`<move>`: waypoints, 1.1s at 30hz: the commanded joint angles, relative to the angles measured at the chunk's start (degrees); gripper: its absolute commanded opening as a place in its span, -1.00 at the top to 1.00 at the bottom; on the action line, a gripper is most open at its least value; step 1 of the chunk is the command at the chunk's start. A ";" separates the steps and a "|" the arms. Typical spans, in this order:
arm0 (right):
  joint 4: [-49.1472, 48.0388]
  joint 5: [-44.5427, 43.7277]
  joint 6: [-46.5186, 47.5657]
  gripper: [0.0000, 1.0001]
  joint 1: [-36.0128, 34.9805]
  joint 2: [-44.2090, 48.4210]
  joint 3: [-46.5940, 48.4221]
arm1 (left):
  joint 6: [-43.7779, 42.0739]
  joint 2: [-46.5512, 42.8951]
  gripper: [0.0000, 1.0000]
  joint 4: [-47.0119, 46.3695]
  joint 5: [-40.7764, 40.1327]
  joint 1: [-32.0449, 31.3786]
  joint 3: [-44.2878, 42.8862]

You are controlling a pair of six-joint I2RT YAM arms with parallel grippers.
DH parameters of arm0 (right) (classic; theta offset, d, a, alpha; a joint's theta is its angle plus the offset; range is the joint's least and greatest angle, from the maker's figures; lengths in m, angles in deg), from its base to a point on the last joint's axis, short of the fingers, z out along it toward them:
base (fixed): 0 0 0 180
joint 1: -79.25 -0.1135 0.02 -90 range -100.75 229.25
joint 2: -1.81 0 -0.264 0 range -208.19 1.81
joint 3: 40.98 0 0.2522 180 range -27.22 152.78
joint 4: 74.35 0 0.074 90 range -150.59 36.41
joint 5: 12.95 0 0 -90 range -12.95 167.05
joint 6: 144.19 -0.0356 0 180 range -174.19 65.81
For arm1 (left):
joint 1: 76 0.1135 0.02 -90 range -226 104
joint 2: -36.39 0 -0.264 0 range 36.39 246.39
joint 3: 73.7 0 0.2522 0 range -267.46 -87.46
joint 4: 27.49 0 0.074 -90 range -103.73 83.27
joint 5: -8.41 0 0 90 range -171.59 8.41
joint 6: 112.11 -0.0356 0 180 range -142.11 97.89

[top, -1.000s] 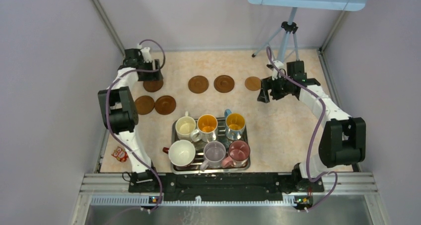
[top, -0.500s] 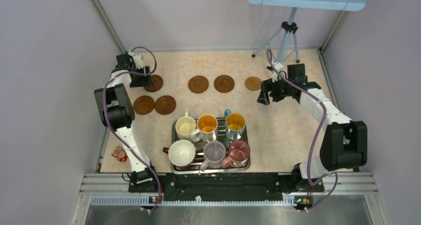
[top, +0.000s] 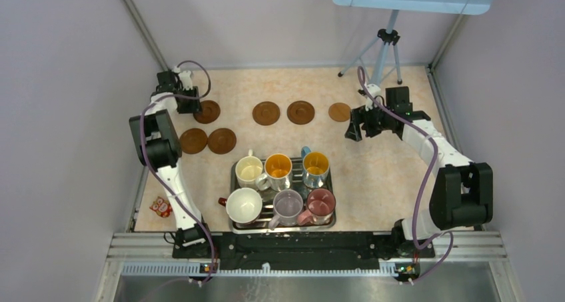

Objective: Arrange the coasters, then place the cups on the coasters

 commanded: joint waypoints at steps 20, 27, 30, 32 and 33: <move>-2.04 0.56 0.53 -0.56 0.65 1.78 -0.79 | 2.25 -0.83 0.11 -2.22 2.51 -9.87 5.62; -1.96 0.56 0.60 -0.56 0.62 1.63 -0.84 | 1.61 -3.36 0.13 -3.37 2.61 -11.14 9.97; -1.97 0.62 0.63 -0.56 0.62 1.59 -0.78 | 1.67 -4.09 0.14 -3.48 2.63 -11.11 10.82; -1.95 0.65 0.63 -0.56 0.62 1.60 -0.80 | 1.62 -4.57 0.15 -3.48 2.52 -11.11 11.52; -1.91 0.65 0.63 -0.56 0.62 1.57 -0.81 | 1.60 -4.80 0.15 -3.48 2.52 -11.13 11.71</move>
